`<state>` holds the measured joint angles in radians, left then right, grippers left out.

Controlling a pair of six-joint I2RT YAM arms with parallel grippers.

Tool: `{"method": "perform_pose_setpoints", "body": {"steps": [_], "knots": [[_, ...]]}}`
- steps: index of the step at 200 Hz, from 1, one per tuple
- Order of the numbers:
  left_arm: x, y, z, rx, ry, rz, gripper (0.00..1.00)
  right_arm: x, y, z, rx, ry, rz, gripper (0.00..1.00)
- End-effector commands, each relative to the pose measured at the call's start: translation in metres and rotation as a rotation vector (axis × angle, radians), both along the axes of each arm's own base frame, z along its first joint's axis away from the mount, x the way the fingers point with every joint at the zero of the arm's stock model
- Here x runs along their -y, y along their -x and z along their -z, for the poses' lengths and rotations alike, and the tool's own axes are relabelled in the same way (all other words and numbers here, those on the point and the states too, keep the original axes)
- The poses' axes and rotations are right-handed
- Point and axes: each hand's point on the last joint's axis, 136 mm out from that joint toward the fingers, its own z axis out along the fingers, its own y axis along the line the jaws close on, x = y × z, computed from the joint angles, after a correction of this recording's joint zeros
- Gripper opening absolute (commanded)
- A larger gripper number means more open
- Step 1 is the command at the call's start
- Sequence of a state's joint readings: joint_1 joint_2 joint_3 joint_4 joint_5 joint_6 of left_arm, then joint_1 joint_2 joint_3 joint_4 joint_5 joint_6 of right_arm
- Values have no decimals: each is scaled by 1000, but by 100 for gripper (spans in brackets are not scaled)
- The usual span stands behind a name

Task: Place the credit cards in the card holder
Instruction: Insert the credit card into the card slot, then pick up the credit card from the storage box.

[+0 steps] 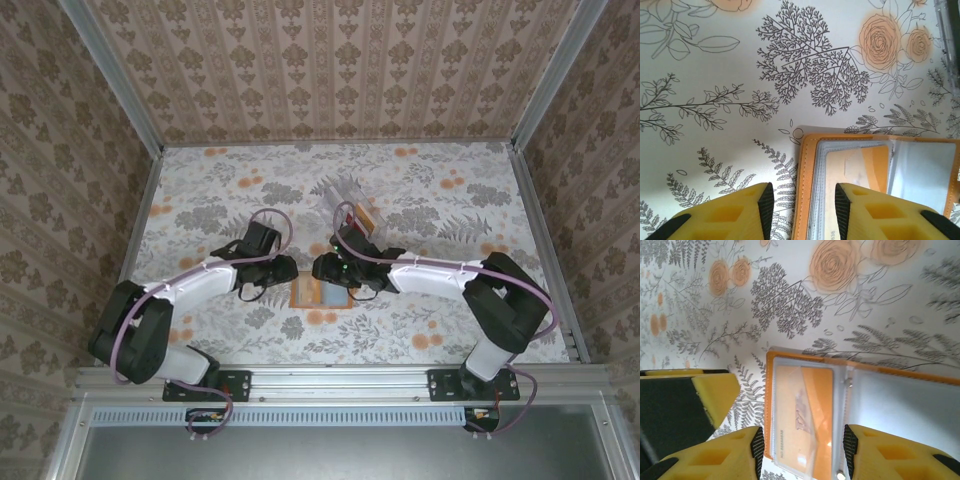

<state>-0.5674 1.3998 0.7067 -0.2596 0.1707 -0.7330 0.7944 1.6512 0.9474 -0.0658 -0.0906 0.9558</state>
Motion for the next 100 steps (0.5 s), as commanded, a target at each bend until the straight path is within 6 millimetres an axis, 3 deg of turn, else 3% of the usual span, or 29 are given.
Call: {"method": "perform_pose_setpoints", "body": {"steps": [1, 28, 41, 69, 100], "knots": [[-4, -3, -12, 28, 4, -1, 43, 29, -9, -24, 56, 121, -17, 47], [-3, -11, -24, 61, 28, -5, 47, 65, -24, -47, 85, 373, -49, 47], [0, -16, -29, 74, 60, -7, 51, 71, -28, -51, 60, 451, -86, 45], [8, -25, -40, 52, 130, -1, 54, 102, -40, -66, -11, 673, 16, 48], [7, -30, -44, 33, 154, -26, 56, 106, -50, -72, -68, 803, 89, 49]]}}
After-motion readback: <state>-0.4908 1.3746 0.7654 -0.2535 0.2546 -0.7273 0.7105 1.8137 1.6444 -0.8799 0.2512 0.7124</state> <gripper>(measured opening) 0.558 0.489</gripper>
